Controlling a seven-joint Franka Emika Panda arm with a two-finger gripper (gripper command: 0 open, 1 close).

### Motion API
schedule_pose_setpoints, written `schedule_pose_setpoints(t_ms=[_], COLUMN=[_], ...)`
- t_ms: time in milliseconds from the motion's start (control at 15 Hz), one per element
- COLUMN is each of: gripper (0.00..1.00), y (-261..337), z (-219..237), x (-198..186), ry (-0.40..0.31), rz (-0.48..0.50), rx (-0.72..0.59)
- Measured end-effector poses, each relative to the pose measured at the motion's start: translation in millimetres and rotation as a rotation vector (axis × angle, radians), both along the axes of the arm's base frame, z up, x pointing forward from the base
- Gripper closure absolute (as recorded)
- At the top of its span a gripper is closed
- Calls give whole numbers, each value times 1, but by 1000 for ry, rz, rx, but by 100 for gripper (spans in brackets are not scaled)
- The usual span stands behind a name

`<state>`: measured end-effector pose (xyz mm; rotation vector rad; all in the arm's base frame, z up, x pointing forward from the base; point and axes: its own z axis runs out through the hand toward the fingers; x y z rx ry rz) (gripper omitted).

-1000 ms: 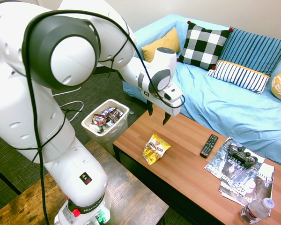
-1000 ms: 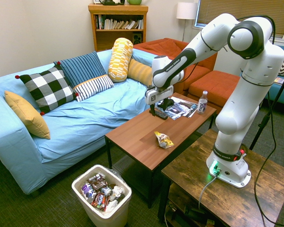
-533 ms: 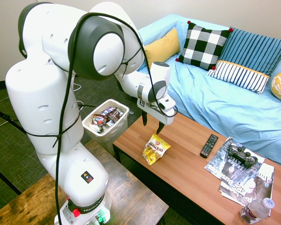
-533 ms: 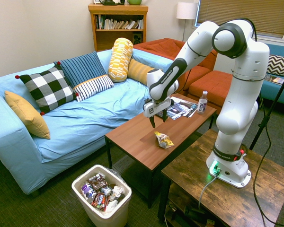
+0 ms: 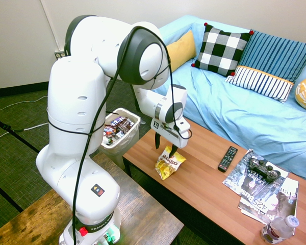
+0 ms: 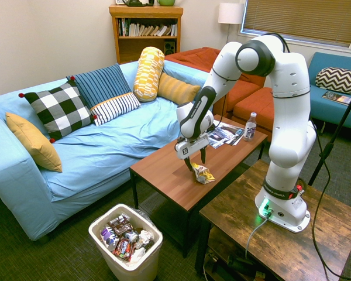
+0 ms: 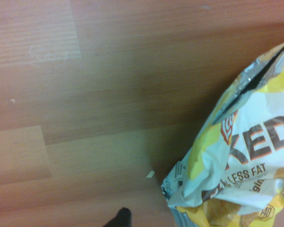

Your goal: Throw the chip bag in the trash bin

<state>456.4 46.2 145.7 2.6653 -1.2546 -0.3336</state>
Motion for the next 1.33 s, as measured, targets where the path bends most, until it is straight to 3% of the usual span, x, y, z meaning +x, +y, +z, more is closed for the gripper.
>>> schedule_pose_setpoints(t_ms=[67, 133, 533, 1333], gripper=[0, 100, 100, 100], y=[-1, -3, -3, 0], z=[-10, -21, -48, -37], x=[1, 1, 9, 24], ry=[11, 23, 43, 13], rz=[-3, -6, -19, -34], rx=[-3, -5, -13, -9])
